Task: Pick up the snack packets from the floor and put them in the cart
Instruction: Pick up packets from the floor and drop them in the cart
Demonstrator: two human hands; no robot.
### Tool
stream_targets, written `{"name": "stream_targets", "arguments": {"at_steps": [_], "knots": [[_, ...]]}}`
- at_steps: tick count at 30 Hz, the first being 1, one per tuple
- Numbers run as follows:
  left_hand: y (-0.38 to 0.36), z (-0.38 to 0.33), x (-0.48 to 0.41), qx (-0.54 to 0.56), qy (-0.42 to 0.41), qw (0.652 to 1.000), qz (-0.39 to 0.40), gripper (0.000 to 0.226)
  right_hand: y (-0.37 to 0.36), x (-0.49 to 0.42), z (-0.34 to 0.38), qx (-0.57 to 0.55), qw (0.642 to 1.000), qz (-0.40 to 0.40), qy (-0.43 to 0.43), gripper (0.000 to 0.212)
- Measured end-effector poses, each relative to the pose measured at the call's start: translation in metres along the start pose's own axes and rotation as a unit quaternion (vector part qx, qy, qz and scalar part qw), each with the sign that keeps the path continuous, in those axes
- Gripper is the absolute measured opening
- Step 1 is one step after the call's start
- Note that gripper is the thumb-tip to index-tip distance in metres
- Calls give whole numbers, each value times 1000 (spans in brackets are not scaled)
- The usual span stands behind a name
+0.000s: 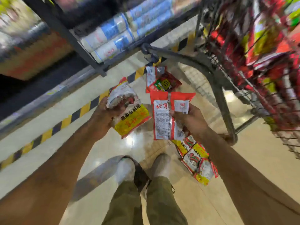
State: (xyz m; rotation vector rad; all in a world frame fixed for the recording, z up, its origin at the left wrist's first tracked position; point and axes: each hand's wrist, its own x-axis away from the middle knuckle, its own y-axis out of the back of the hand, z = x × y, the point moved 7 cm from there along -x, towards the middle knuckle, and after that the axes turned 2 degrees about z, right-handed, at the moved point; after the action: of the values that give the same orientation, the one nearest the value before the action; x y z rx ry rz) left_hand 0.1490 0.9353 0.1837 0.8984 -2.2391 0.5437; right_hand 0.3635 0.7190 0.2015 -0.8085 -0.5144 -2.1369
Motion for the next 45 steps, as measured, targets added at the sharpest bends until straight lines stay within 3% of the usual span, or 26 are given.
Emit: {"name": "stream_targets", "arguments": {"at_steps": [6,9,11,13,16,18,22,29,34,39,45], "knots": [[0,-193,189,-28,-71,997,-10,54,0,203,179,-53,998,-27,38,26],[-21,-289,286,-27,-117,993,-18,82,26,306,277,-89,991,-76,70,19],[-44,-342,345,-35,-150,988,-19,82,47,372,331,-98,985,-105,98,24],[-79,-383,401,-51,-172,984,2,79,70,437,372,-107,976,-136,130,32],[-128,-424,466,-32,-205,977,37,84,114,520,415,-155,953,-178,192,26],[-171,-440,505,-52,-218,972,69,71,145,570,429,-176,939,-197,221,28],[-253,-443,572,-61,-233,965,107,38,217,667,422,-196,915,-212,282,35],[-412,-388,696,-67,-334,931,130,45,354,836,335,-180,892,-269,315,37],[-512,-348,762,-87,-359,915,162,49,432,934,266,-178,883,-311,304,34],[-600,-334,805,-84,-384,899,191,56,498,986,223,-180,873,-339,302,31],[-702,-330,805,-85,-374,890,246,45,574,994,212,-187,863,-365,295,32]]}}
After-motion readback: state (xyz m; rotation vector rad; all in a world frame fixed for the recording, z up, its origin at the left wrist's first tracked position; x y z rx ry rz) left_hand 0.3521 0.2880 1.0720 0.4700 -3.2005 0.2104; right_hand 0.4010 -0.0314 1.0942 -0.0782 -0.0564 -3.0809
